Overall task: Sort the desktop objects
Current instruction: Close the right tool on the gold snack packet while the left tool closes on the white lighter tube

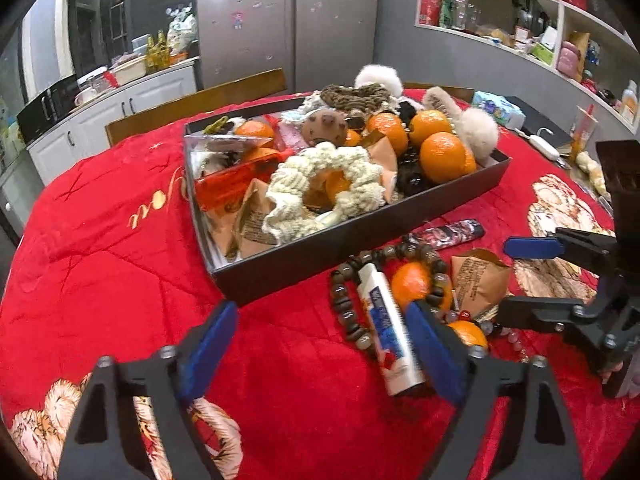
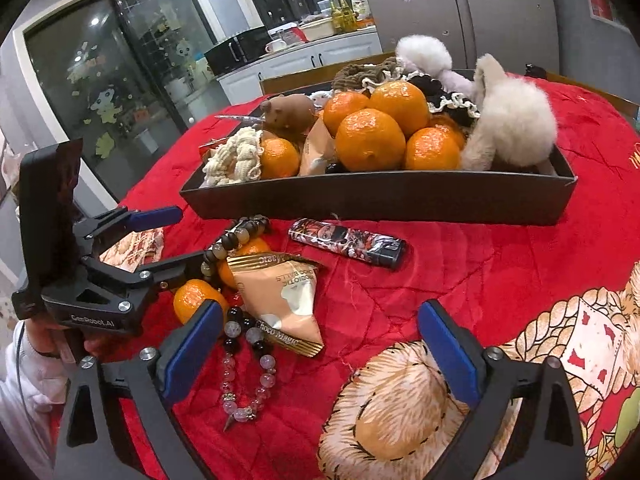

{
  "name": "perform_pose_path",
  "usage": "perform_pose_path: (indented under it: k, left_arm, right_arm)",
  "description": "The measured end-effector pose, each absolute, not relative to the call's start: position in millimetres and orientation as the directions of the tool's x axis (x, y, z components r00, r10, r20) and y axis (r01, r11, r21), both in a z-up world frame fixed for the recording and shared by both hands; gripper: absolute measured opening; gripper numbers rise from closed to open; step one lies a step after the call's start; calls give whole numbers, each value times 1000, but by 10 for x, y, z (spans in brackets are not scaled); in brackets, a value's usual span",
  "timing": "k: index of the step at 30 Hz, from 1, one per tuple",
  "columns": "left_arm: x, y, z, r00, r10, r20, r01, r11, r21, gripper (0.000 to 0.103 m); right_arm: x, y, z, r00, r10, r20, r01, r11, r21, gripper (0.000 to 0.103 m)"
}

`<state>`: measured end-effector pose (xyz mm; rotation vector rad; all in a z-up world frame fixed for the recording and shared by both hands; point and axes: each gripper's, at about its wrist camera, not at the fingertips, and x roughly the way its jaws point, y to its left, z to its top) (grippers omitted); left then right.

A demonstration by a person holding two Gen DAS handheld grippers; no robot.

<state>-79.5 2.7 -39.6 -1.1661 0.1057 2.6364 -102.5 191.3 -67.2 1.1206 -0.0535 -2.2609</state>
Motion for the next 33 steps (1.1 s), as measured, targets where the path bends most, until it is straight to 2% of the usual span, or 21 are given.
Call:
perform_pose_path:
  k: [1, 3, 6, 9, 10, 12, 13, 14, 15, 16, 29, 33]
  left_arm:
    - [-791, 45, -398, -645, 203, -736, -267, -963, -31, 68]
    - [-786, 95, -424, -642, 195, -742, -277, -961, -13, 42]
    - [-783, 175, -494, -621, 194, -759, -305, -952, 5, 30]
    - [-739, 246, -489, -629, 190, -754, -326, -945, 35, 23]
    - [-730, 258, -482, -631, 192, -752, -332, -943, 38, 22]
    - [-720, 262, -476, -633, 195, -749, -336, -941, 39, 19]
    - [-720, 254, -468, -635, 195, -747, -334, -942, 37, 19]
    - [-714, 244, -458, -639, 197, -744, -331, -943, 35, 17]
    - [-710, 240, -447, -643, 197, -740, -330, -943, 35, 12]
    - [-706, 245, -434, -647, 195, -737, -329, -944, 40, 12]
    - [-636, 205, -289, -700, 199, -686, -318, -947, 49, 12]
    - [-596, 121, -203, -746, 205, -634, -282, -959, 20, 12]
  right_arm:
    - [-1018, 1916, -672, -460, -531, -712, 501, -817, 286, 93]
    - [-1018, 1897, -664, -462, -525, -715, 501, -820, 278, 86]
    - [-1014, 1883, -663, -465, -518, -718, 502, -822, 268, 77]
    - [-1003, 1874, -659, -462, -522, -717, 509, -818, 268, 63]
    - [-999, 1863, -661, -459, -527, -715, 514, -814, 271, 53]
    - [-987, 1834, -665, -444, -542, -714, 529, -801, 279, 45]
    - [-980, 1833, -659, -447, -541, -713, 532, -801, 275, 36]
    - [-970, 1817, -657, -444, -544, -712, 538, -797, 274, 32]
    - [-961, 1795, -659, -441, -544, -714, 542, -795, 272, 32]
    - [-956, 1787, -656, -442, -542, -715, 542, -796, 268, 31]
    - [-980, 1819, -676, -440, -549, -711, 539, -795, 280, 31]
    - [-989, 1835, -680, -441, -550, -709, 537, -795, 282, 31]
